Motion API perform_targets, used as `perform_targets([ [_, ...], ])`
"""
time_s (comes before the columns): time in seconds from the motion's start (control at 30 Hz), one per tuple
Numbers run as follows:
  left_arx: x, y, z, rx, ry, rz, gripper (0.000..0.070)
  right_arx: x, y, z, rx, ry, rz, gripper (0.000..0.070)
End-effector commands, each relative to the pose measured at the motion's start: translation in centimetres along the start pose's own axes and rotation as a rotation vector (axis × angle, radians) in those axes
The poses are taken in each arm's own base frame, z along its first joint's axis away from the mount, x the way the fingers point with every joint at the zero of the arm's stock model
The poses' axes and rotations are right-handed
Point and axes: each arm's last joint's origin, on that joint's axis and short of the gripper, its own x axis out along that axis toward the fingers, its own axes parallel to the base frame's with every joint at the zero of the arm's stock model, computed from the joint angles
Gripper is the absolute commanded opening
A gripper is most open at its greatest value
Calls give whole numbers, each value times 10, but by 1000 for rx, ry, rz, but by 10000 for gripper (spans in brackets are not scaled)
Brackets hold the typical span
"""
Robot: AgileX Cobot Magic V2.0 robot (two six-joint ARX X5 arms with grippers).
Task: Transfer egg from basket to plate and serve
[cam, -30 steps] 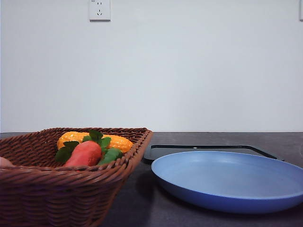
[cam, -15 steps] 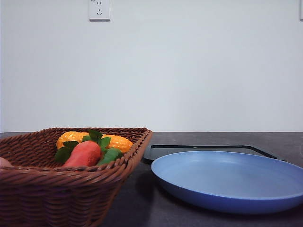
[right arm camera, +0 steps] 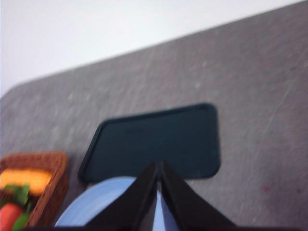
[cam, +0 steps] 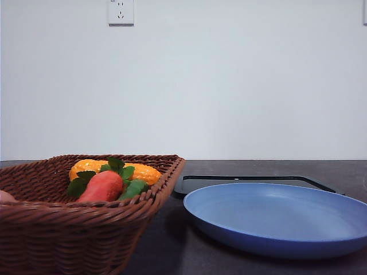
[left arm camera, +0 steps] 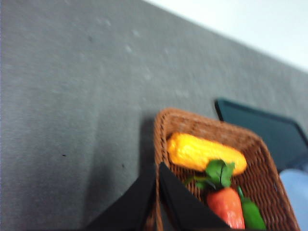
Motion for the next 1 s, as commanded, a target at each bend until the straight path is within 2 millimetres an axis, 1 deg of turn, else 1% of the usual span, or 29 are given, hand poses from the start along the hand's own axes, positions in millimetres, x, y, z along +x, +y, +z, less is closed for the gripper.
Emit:
perform_targets([
  [0.0,4,-5,11,92,52,-21,0,4,1,5,-40,52,14,0],
  [0.13,15,-17,26,164,192,-89,0,19,-1,7,0,201,42,0],
  [0.23,22,-25,33,198,290,-115,0,30,-5,1,28,324,62,0],
  [0.33,30,-33,36,213,365,-148,0,41,-10,-8,68,451,78,0],
  [0.4,34,-38,36,219,393,-178,0,47,-13,-13,91,518,82,36],
  [0.43,36,-39,35,223,404,-186,4,50,-14,-15,98,545,80,78],
  [0.5,39,-42,33,230,419,-200,34,56,-17,-19,113,586,71,152],
  [0.53,41,-43,32,233,426,-206,77,58,-18,-20,118,602,67,173],
  [0.63,43,-47,29,225,446,-216,254,67,-23,-25,131,649,55,185],
  [0.7,44,-48,28,208,455,-217,330,73,-25,-27,141,674,48,185],
  [0.77,44,-49,27,200,460,-219,340,81,-28,-30,150,697,43,185],
  [0.97,44,-51,26,189,466,-224,340,105,-31,-40,159,743,53,185],
])
